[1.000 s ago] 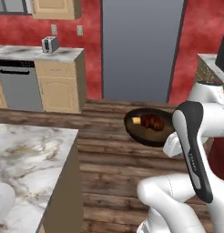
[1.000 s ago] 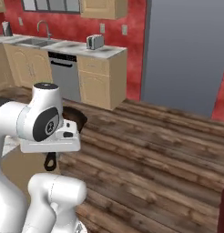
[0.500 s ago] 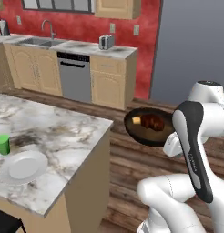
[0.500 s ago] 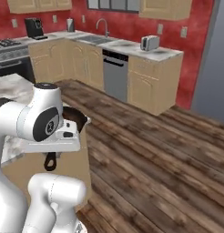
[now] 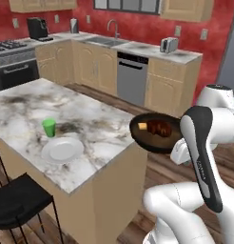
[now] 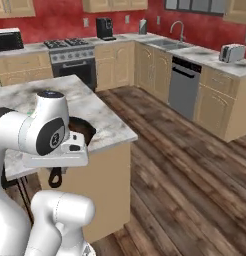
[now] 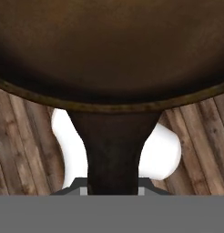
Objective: Pick up the pan with the steak in it and place it on the dining table. Then place the steak on the plate.
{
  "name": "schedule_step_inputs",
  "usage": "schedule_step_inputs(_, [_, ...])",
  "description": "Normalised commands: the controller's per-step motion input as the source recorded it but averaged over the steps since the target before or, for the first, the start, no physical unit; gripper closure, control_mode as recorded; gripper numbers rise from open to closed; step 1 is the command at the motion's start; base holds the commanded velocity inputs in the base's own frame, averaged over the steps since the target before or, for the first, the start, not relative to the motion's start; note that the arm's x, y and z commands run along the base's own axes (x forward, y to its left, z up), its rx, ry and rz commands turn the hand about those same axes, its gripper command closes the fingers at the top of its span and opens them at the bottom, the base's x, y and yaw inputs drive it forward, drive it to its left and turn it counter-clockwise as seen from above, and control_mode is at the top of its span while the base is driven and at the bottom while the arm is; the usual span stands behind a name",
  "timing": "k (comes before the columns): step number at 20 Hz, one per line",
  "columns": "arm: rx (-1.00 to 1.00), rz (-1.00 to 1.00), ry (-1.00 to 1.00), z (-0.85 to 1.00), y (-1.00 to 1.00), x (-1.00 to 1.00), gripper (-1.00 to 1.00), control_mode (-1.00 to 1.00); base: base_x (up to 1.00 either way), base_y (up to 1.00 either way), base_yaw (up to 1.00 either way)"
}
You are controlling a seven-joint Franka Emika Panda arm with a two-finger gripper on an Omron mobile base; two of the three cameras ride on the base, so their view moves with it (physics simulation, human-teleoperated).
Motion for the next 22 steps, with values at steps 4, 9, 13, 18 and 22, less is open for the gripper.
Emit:
schedule_step_inputs(4, [0.00, 0.00, 0.00, 0.00, 0.00, 0.00, 1.00, 1.00, -0.10, 0.00, 0.50])
schedule_step_inputs(9, [0.00, 0.00, 0.00, 0.00, 0.00, 0.00, 1.00, 1.00, -0.12, 0.00, 0.50])
schedule_step_inputs(13, [0.00, 0.00, 0.00, 0.00, 0.00, 0.00, 1.00, 1.00, -0.13, 0.00, 0.50])
schedule_step_inputs(18, [0.00, 0.00, 0.00, 0.00, 0.00, 0.00, 1.00, 1.00, -0.05, -0.02, 0.23])
schedule_step_inputs(22, [0.00, 0.00, 0.00, 0.00, 0.00, 0.00, 1.00, 1.00, 0.01, -0.51, 0.03])
